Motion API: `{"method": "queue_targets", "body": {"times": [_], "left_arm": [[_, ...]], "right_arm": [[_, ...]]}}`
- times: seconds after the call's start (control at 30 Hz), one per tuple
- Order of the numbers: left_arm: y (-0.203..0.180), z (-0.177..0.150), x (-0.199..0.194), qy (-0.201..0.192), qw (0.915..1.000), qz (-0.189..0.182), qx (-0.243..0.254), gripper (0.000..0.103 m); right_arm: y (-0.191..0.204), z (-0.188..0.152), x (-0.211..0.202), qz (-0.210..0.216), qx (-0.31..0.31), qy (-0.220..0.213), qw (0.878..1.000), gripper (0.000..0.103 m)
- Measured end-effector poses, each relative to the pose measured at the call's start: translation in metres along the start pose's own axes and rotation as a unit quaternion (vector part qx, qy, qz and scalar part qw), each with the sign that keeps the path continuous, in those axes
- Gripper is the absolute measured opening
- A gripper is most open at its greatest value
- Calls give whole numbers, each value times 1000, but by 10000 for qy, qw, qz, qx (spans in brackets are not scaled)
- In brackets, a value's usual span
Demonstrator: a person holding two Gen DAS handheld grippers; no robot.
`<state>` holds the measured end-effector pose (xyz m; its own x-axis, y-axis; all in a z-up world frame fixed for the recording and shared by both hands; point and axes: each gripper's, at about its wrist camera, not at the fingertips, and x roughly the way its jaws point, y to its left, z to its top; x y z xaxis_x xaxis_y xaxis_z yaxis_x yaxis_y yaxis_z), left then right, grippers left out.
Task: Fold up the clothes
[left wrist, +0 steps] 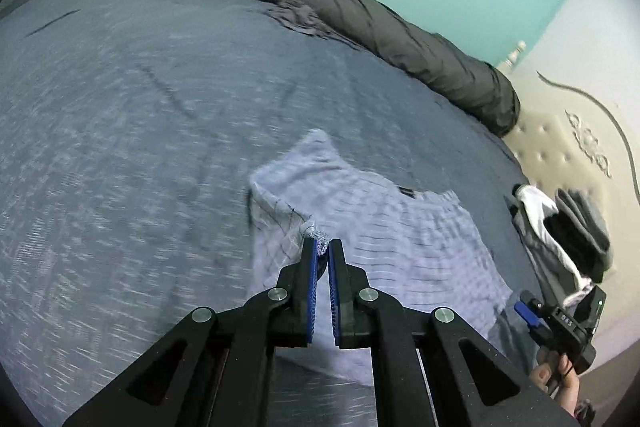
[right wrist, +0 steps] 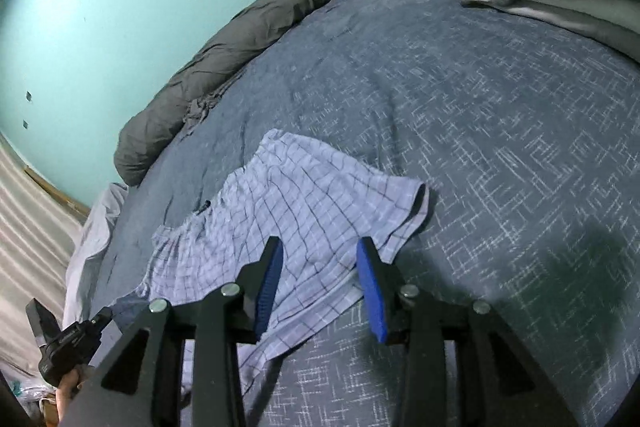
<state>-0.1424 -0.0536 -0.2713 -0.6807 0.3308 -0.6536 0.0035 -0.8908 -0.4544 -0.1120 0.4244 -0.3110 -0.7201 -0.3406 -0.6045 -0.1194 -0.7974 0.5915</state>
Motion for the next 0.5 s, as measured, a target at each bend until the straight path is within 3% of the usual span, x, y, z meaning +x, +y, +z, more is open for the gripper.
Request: {"method": "queue_targets", "body": {"times": [0.27, 0.5], "left_arm": [[-96, 6, 23, 243, 9972, -276, 657, 6], [-211, -10, 71, 745, 9846, -743, 1399, 6]], "right_arm": [[-18, 10, -6, 283, 355, 76, 9989, 39], [-38, 20, -18, 342, 620, 43, 9975, 39]]}}
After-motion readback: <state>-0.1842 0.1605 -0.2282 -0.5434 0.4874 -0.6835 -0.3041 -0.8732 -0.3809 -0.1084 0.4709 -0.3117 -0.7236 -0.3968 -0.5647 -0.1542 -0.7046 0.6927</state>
